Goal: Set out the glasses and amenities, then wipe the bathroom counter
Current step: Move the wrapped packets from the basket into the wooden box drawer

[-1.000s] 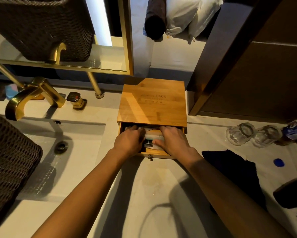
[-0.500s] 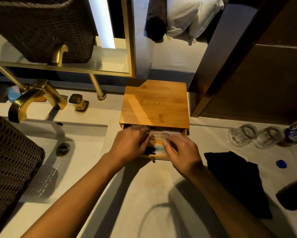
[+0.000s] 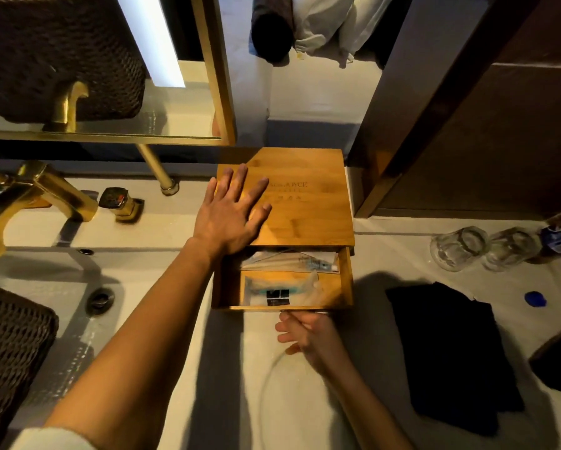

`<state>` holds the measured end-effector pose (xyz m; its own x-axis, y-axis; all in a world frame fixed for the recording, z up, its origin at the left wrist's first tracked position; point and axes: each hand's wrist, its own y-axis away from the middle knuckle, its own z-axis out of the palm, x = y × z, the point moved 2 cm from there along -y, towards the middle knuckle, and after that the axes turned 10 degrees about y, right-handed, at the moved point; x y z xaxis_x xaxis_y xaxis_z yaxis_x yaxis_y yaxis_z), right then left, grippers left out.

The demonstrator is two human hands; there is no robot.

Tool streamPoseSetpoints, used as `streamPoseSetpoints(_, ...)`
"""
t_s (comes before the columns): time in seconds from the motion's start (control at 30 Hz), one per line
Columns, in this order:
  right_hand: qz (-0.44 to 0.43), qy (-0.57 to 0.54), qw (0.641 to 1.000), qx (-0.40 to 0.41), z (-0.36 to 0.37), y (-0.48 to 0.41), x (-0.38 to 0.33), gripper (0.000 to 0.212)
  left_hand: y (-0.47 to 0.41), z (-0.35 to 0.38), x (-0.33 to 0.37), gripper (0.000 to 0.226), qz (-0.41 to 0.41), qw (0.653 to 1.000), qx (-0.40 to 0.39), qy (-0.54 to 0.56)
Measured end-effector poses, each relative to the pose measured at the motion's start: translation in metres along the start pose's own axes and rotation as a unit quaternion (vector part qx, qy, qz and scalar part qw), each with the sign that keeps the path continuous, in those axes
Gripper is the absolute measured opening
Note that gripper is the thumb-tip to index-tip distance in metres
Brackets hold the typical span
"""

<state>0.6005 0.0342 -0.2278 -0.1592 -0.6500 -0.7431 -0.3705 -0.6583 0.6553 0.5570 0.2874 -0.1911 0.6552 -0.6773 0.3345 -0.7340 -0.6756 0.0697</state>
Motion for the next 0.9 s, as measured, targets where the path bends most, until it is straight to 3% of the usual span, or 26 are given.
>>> streamPoseSetpoints(0.23, 0.047, -0.067, 0.997, 0.009, 0.002, -0.004, -0.001, 0.012, -0.003, 0.002, -0.005, 0.062, 0.009, 1.000, 0.024, 0.016)
streamPoseSetpoints(0.67, 0.009, -0.121, 0.992, 0.030, -0.002, -0.035, -0.036, 0.011, -0.004, 0.004, -0.005, 0.062, 0.012, 0.999, 0.033, 0.022)
streamPoseSetpoints(0.8, 0.001, -0.125, 0.992, -0.024, -0.005, -0.053, -0.052, 0.011, -0.004, 0.004, -0.005, 0.062, 0.014, 0.999, 0.030, 0.021)
streamPoseSetpoints(0.9, 0.001, -0.082, 0.997, -0.007, -0.011, -0.068, -0.057, 0.016, -0.004, 0.006, -0.005, 0.062, 0.014, 0.999, 0.032, 0.022)
